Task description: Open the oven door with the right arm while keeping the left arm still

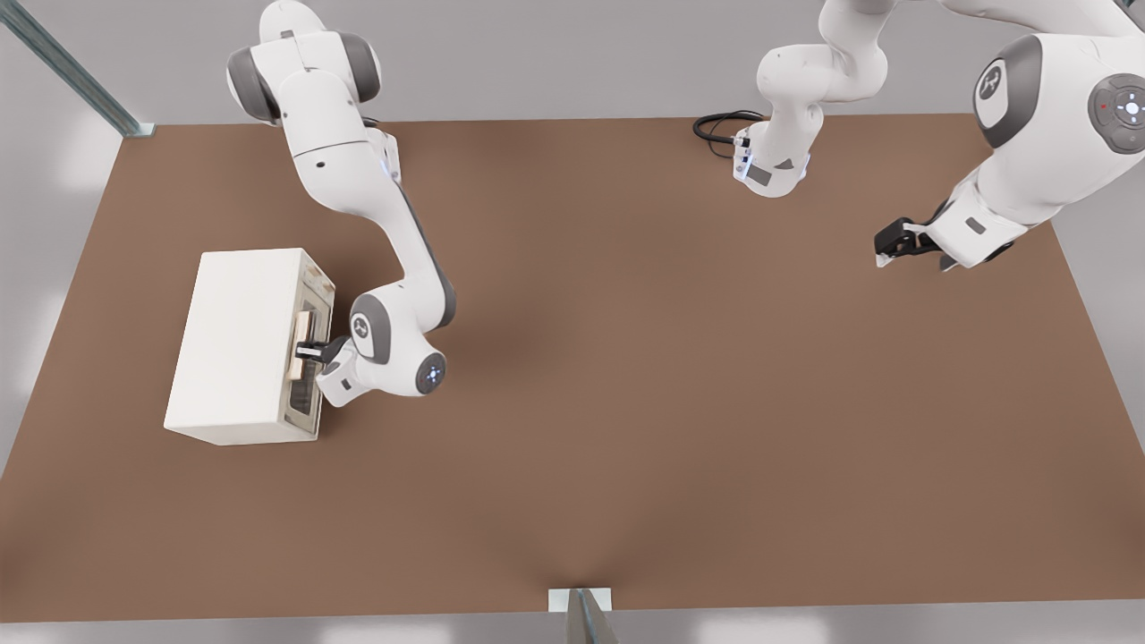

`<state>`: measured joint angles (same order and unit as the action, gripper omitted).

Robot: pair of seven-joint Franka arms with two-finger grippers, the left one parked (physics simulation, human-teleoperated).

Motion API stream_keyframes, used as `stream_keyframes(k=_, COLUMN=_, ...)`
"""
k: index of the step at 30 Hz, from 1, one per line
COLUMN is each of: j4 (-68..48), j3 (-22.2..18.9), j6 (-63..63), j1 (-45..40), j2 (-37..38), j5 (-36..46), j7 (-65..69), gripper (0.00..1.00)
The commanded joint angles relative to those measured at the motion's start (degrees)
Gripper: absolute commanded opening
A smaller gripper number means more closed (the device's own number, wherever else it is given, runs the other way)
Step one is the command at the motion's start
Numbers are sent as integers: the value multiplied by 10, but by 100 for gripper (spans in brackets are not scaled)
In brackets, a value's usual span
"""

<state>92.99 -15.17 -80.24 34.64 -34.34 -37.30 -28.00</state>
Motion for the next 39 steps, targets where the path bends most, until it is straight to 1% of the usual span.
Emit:
stream_keyframes(k=1, j4=0, j3=0, j6=-4, j1=-4, j2=1, j5=1, j7=-32, gripper=21)
stream_keyframes(k=18, j4=11, j3=0, j6=-11, j1=-10, j2=-12, j5=1, j7=-40, gripper=21)
stream_keyframes(k=22, j4=-18, j3=4, j6=-11, j1=5, j2=-12, j5=7, j7=-41, gripper=21)
stream_keyframes(k=23, j4=-47, j3=6, j6=-9, j1=12, j2=-23, j5=31, j7=-41, gripper=21)
stream_keyframes(k=24, j4=-76, j3=7, j6=-10, j1=18, j2=-29, j5=64, j7=-78, gripper=21)
stream_keyframes(k=25, j4=-91, j3=17, j6=-3, j1=19, j2=-13, j5=121, j7=-94, gripper=21)
stream_keyframes(k=26, j4=-85, j3=33, j6=0, j1=2, j2=44, j5=216, j7=-89, gripper=21)
stream_keyframes(k=27, j4=-81, j3=75, j6=-9, j1=-59, j2=98, j5=296, j7=-51, gripper=21)
stream_keyframes(k=28, j4=-91, j3=101, j6=-10, j1=-133, j2=138, j5=345, j7=58, gripper=21)
stream_keyframes(k=29, j4=-108, j3=98, j6=-4, j1=-172, j2=149, j5=379, j7=150, gripper=21)
stream_keyframes(k=30, j4=-144, j3=98, j6=6, j1=-177, j2=157, j5=376, j7=160, gripper=38)
stream_keyframes(k=31, j4=-153, j3=98, j6=19, j1=-182, j2=164, j5=378, j7=159, gripper=100)
stream_keyframes(k=32, j4=-170, j3=99, j6=14, j1=-193, j2=169, j5=388, j7=181, gripper=100)
stream_keyframes(k=34, j4=-204, j3=91, j6=-11, j1=-204, j2=172, j5=405, j7=278, gripper=100)
stream_keyframes(k=36, j4=-195, j3=91, j6=-34, j1=-217, j2=181, j5=407, j7=286, gripper=100)
stream_keyframes(k=39, j4=-193, j3=91, j6=-16, j1=-223, j2=192, j5=410, j7=285, gripper=100)
